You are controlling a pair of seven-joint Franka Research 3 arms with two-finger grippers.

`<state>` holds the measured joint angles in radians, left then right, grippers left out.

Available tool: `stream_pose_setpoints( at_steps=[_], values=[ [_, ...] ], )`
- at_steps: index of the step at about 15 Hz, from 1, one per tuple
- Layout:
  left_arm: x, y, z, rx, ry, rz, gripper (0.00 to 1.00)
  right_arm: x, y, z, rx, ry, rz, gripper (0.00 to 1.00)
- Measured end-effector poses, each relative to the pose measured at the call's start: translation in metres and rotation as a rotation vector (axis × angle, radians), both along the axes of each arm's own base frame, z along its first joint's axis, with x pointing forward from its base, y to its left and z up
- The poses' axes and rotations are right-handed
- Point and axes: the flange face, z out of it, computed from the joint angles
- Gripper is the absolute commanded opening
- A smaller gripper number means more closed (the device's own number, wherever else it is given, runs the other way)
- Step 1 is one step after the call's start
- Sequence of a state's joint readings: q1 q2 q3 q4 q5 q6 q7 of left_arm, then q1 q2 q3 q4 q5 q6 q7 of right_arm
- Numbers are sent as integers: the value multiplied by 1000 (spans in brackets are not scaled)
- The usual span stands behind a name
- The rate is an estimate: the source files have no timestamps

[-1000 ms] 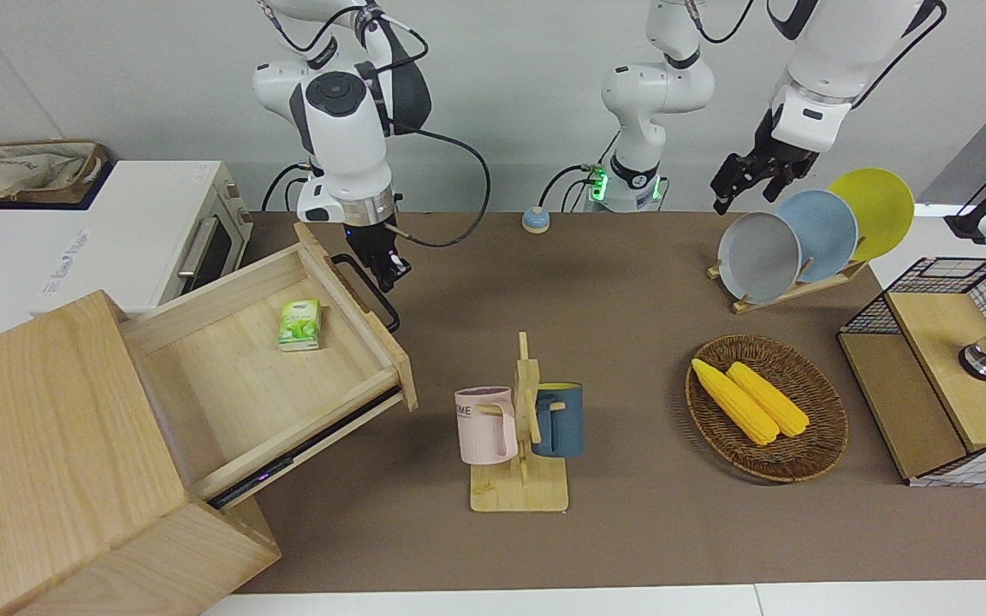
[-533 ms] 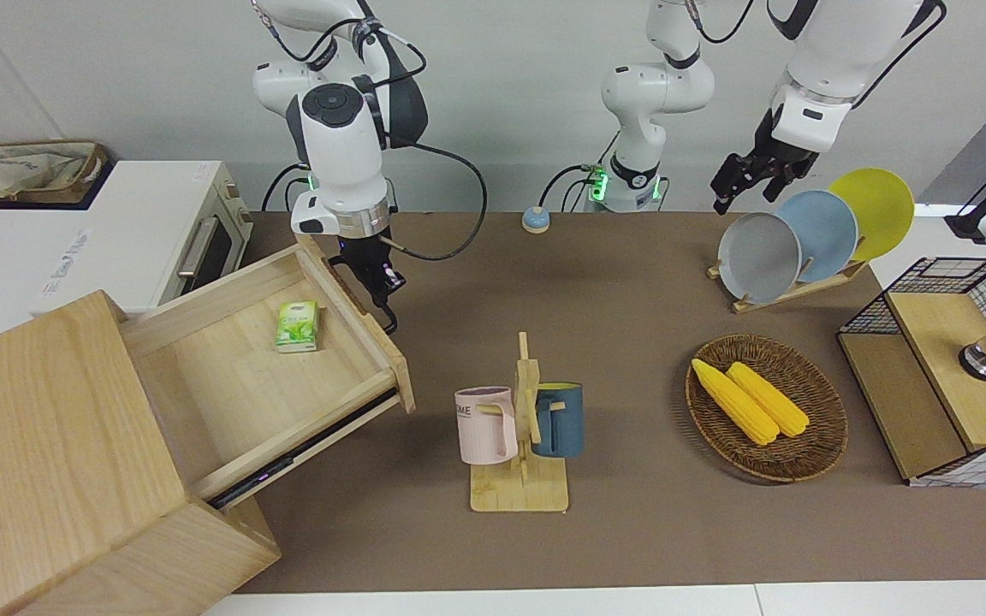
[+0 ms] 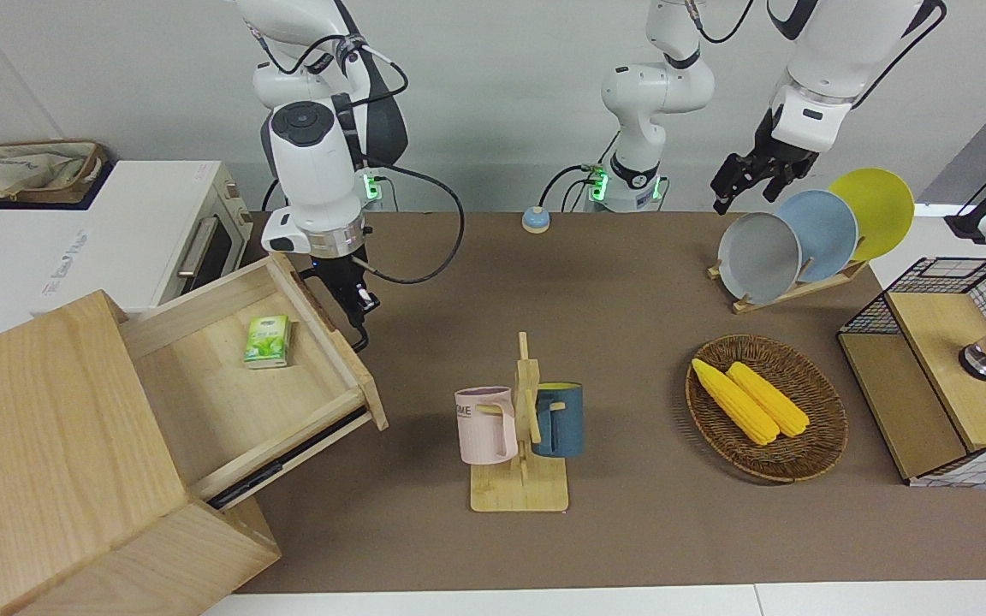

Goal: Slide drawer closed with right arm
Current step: 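Push the drawer front with the right gripper away from the robot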

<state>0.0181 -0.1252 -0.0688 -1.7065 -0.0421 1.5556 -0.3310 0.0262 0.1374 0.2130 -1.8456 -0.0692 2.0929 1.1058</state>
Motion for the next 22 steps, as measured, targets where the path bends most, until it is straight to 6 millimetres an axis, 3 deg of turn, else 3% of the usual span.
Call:
stream_pose_setpoints(
  at_steps=[9, 17, 22],
  values=[
    [0, 0, 0, 0, 0, 0, 993, 27, -72, -5, -30, -40, -33, 0],
    [0, 0, 0, 0, 0, 0, 993, 63, -119, 11, -38, -99, -79, 0],
    [0, 0, 0, 0, 0, 0, 993, 76, -152, 14, -48, -113, -64, 0]
  ],
)
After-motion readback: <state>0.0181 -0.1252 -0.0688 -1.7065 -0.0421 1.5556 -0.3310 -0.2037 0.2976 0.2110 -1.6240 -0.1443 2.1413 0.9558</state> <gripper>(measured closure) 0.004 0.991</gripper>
